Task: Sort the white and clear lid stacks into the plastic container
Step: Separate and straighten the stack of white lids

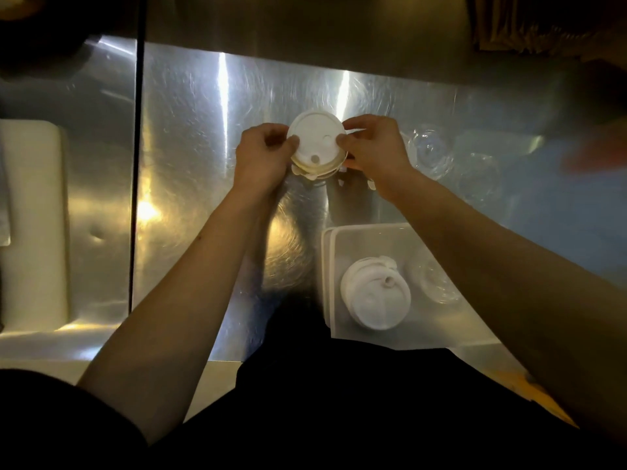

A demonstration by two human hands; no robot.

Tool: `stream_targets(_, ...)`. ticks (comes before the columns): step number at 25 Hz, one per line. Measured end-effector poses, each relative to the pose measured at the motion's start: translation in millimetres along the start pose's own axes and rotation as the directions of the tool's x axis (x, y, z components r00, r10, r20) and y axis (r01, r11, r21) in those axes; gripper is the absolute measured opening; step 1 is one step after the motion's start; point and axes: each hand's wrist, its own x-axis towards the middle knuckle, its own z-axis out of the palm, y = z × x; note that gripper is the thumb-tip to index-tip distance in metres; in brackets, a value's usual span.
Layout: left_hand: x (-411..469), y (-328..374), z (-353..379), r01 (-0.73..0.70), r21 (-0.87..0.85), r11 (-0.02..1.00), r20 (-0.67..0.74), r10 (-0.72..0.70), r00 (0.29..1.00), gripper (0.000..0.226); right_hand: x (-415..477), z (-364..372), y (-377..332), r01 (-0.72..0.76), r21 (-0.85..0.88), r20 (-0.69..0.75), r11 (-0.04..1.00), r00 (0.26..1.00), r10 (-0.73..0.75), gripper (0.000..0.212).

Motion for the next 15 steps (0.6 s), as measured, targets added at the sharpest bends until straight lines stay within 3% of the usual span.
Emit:
stream_targets(6,6,-8,8,-0.024,0.092,0.995,0.019,0.023,1.000,0.028,3,4,10,-0.023,-0.083,-0.026,0.996,0.999,0.021,0.033)
stream_targets(15,4,-5,13,-0.216,0.319,0.923,0.058,0.208,0.976,0.025,-3,8,8,0.092,-0.263,-0.040,0.960,0.994,-0.106,0.035)
